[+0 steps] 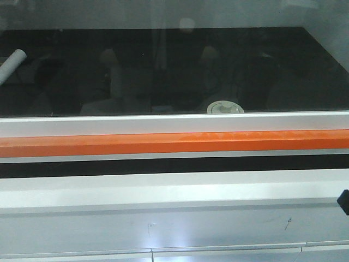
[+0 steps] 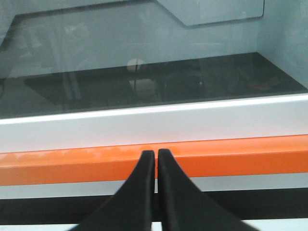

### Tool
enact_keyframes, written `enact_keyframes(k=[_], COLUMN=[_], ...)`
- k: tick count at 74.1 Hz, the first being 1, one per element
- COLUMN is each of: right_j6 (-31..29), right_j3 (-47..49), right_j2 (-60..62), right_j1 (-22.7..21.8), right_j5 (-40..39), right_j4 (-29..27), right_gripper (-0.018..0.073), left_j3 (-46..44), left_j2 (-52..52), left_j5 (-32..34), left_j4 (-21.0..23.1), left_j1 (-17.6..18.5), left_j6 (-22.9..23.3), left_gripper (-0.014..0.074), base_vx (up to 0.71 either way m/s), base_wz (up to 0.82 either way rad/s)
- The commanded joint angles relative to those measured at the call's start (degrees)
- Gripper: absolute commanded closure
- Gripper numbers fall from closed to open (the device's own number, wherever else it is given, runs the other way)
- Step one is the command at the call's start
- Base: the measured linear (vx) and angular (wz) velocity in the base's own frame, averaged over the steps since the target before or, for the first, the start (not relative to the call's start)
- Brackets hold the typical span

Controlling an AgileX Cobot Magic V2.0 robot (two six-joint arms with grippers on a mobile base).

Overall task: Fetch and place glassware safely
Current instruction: 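Move both grippers up under the orange sash bar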

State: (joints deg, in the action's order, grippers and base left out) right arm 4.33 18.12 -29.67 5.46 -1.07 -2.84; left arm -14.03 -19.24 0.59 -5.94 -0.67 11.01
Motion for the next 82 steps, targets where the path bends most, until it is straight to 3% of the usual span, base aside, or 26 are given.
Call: enact_keyframes(k=[1,25,49,69,82], right_j6=[-0.9,-5.9,-8.4,-6.6,-6.6], right_j3=[2.0,1.9,1.8,-9.6,-10.0], right_j2=[-2.3,-8.3,-13.6,-19.5,-24.7], right_j1=[0.1,0.1,4.2,4.2,4.2], right_j5=[-5.6,-6.8,-9.9,-33.0,-36.9], right_j4=[0.5,0.5,0.5,-3.4,-5.3], right_gripper=[0.056,0.056,0.056,0.056,0.056], left_j3=[-2.0,-0.8,7.3,7.3,7.3], left_j2=[-0.8,-9.4,-19.1,-24.4,-28.4], left_j5=[6.3,2.6,19.9,21.8,25.0], left_j4=[0.1,0.1,0.1,0.1,0.1], left_j1=[0.5,0.5,0.5,0.5,0.5], left_j6=[0.7,2.2,2.2,1.5,0.5], left_gripper=[0.0603,0.0603,0.0603,0.0603,0.0603], base_vx=[0.0,0.0,0.0,0.0,0.0], base_wz=[0.0,0.0,0.0,0.0,0.0])
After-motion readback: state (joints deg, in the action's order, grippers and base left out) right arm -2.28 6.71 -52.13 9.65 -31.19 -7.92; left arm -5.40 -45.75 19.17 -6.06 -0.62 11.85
